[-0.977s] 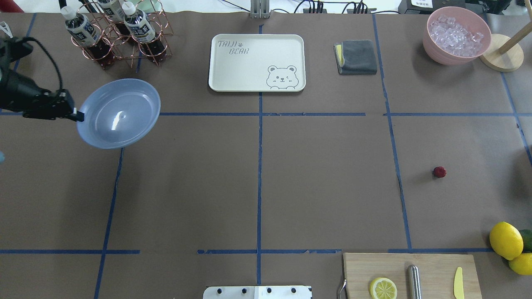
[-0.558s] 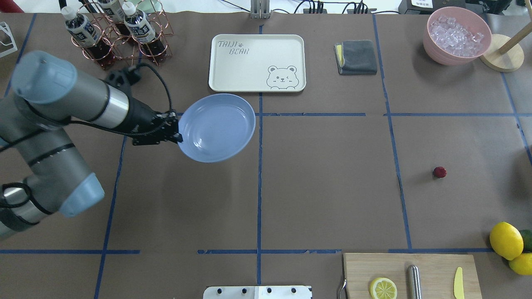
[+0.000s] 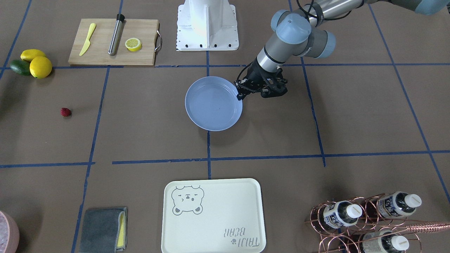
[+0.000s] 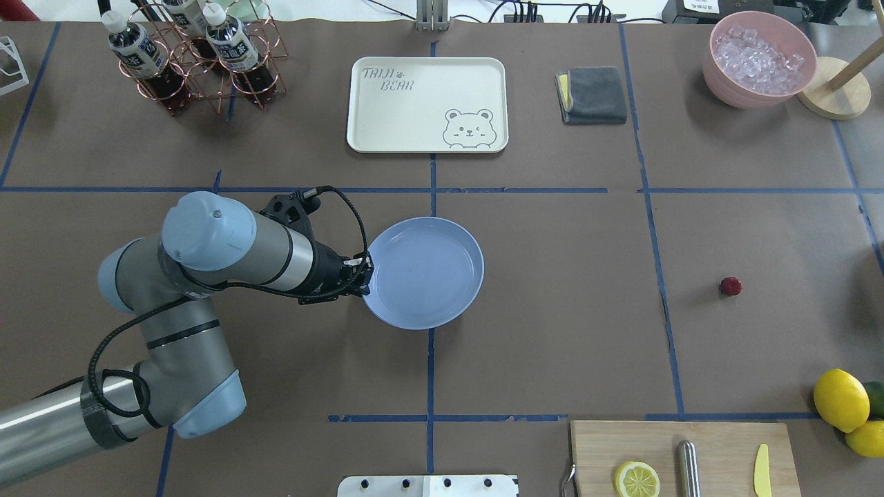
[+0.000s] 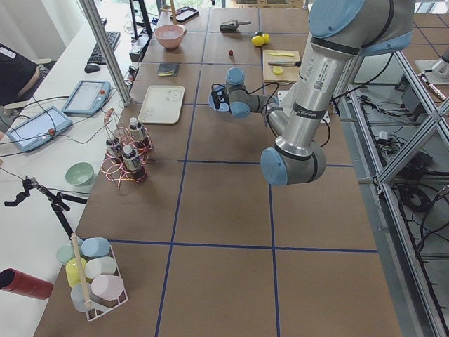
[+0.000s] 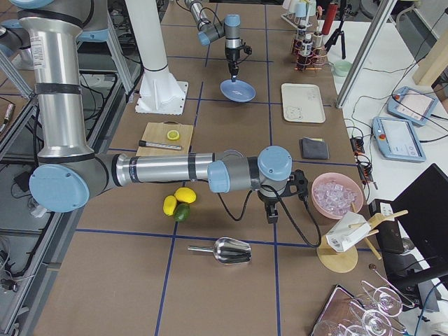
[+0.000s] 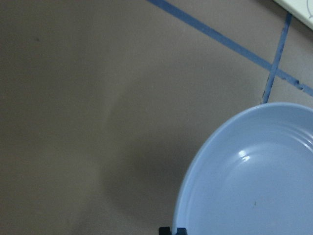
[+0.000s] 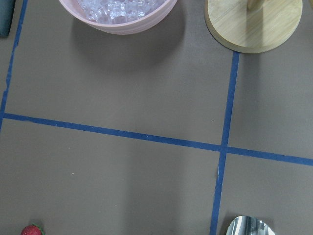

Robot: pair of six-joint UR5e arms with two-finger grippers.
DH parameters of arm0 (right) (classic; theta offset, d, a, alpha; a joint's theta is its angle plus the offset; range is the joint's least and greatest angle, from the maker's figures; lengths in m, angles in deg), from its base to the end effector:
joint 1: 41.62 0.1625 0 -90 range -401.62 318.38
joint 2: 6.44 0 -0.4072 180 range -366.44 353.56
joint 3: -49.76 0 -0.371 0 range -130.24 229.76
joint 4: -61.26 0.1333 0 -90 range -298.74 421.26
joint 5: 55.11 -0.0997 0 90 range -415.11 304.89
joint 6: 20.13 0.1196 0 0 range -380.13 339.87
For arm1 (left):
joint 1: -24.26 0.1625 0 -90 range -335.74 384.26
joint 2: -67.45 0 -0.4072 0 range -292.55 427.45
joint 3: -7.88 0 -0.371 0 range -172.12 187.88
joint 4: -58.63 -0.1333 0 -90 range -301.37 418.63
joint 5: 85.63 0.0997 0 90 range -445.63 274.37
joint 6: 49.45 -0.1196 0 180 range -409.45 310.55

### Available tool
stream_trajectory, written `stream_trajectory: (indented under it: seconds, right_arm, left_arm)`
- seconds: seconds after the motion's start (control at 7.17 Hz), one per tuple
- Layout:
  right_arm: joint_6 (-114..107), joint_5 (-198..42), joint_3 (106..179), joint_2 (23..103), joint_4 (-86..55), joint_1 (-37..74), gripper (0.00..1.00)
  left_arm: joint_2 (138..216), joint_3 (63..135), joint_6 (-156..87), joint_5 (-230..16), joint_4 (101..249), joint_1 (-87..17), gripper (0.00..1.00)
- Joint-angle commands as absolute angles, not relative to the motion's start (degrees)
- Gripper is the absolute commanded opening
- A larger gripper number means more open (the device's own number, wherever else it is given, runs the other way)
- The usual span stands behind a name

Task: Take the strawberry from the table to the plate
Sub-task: 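Lift the blue plate with the left gripper and carry it to the table center, then release the plate and withdraw the left gripper while the right arm moves in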

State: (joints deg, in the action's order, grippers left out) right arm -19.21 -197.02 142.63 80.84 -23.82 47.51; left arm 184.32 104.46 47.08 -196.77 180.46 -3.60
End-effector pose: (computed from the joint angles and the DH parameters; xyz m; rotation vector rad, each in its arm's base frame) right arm 0.0316 -0.5006 0.5875 0.1566 -0.9059 -0.0823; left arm 0.5207 -0.3772 0.2773 -0.1143 1.1704 -0.3198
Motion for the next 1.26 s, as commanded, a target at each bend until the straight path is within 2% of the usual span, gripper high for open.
stream_trajectory:
  seconds: [0.0, 0.14, 0.42, 0.98, 1.12]
  right_arm:
    - [-19.08, -196.97, 142.75, 80.84, -23.82, 47.42, 1.0]
    - [-19.08, -197.05, 142.75, 80.84, -23.82, 47.33, 1.0]
    - [-18.73, -197.05, 143.1, 80.75, -23.82, 46.45, 1.0]
    - [-1.18, -196.44, 151.52, 81.27, -22.6, 35.75, 1.0]
    - [5.03, -195.13, 151.54, 82.67, -15.37, 32.94, 1.0]
  left_arm:
    - [184.78, 103.5, 46.97, -196.46, 180.44, -2.11, 0.19]
    - [184.43, 103.5, 46.53, -196.2, 180.44, -2.11, 0.99]
    - [184.08, 106.56, 46.35, -197.07, 179.05, -6.21, 1.0]
    - [184.08, 118.34, 29.88, -202.97, 154.92, -20.8, 1.0]
    - [184.08, 120.62, 24.78, -202.97, 150.43, -24.74, 1.0]
